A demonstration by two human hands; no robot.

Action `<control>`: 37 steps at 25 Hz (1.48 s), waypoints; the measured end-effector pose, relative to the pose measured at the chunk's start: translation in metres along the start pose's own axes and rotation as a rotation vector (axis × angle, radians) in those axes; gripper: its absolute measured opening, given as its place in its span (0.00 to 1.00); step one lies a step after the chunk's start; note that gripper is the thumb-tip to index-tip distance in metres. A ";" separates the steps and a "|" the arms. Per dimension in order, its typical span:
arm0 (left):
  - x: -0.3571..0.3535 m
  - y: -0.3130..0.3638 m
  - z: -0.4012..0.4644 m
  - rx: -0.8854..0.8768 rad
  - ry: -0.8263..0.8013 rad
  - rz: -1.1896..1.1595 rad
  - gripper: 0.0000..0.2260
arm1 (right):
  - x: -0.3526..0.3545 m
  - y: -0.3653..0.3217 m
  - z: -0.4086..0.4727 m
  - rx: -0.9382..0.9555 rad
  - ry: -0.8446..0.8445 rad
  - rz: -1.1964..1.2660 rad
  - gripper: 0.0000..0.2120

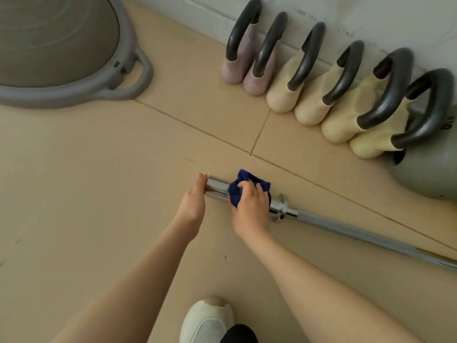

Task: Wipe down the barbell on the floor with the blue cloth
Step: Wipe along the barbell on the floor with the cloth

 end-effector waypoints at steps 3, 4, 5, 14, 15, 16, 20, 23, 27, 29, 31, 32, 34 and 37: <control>0.012 0.000 0.003 0.032 -0.118 -0.279 0.26 | -0.015 -0.047 0.010 0.136 -0.062 0.109 0.15; 0.016 0.001 0.004 0.050 -0.154 -0.378 0.28 | -0.017 -0.056 0.013 0.196 -0.102 0.073 0.15; 0.019 0.001 0.006 0.060 -0.205 -0.426 0.30 | -0.016 -0.058 0.017 0.253 -0.138 0.009 0.15; 0.014 -0.002 0.024 0.053 -0.203 -0.125 0.28 | 0.036 0.039 0.018 -0.045 -0.092 -0.301 0.18; 0.015 -0.002 0.026 0.044 -0.203 -0.123 0.28 | 0.038 0.041 0.024 -0.171 -0.081 -0.257 0.17; 0.015 -0.002 0.029 0.043 -0.197 -0.127 0.28 | 0.036 0.036 0.030 -0.218 -0.084 -0.215 0.17; 0.015 0.001 0.036 0.114 -0.266 -0.264 0.29 | 0.008 -0.016 0.034 0.161 -0.148 -0.122 0.20; 0.017 0.006 0.040 0.103 -0.262 -0.264 0.29 | -0.003 -0.035 0.030 0.258 -0.123 -0.209 0.25; 0.017 0.015 0.049 0.067 -0.161 -0.094 0.28 | 0.011 0.005 0.022 0.265 -0.095 -0.333 0.27; 0.017 0.019 0.051 0.049 -0.141 -0.019 0.27 | 0.026 0.032 0.019 0.138 -0.014 -0.377 0.24; 0.015 0.021 0.052 0.026 -0.132 0.026 0.27 | 0.035 0.046 0.025 0.016 0.009 -0.418 0.22; 0.014 0.023 0.053 0.016 -0.133 0.042 0.27 | 0.035 0.046 0.030 -0.023 -0.002 -0.417 0.22; 0.013 0.026 0.055 0.002 -0.132 0.067 0.27 | 0.032 0.032 0.040 -0.044 0.008 -0.344 0.22; 0.011 0.025 0.060 -0.001 -0.127 0.089 0.27 | 0.014 -0.008 0.048 0.121 -0.005 -0.239 0.24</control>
Point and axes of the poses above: each hand's wrist, its own z-axis towards the middle knuckle, its own x-axis out of the back of the hand, y = z × x, the point moved 1 cm from there along z, towards the middle knuckle, and after that the axes turned 3 degrees about -z, right-handed, at the moved point
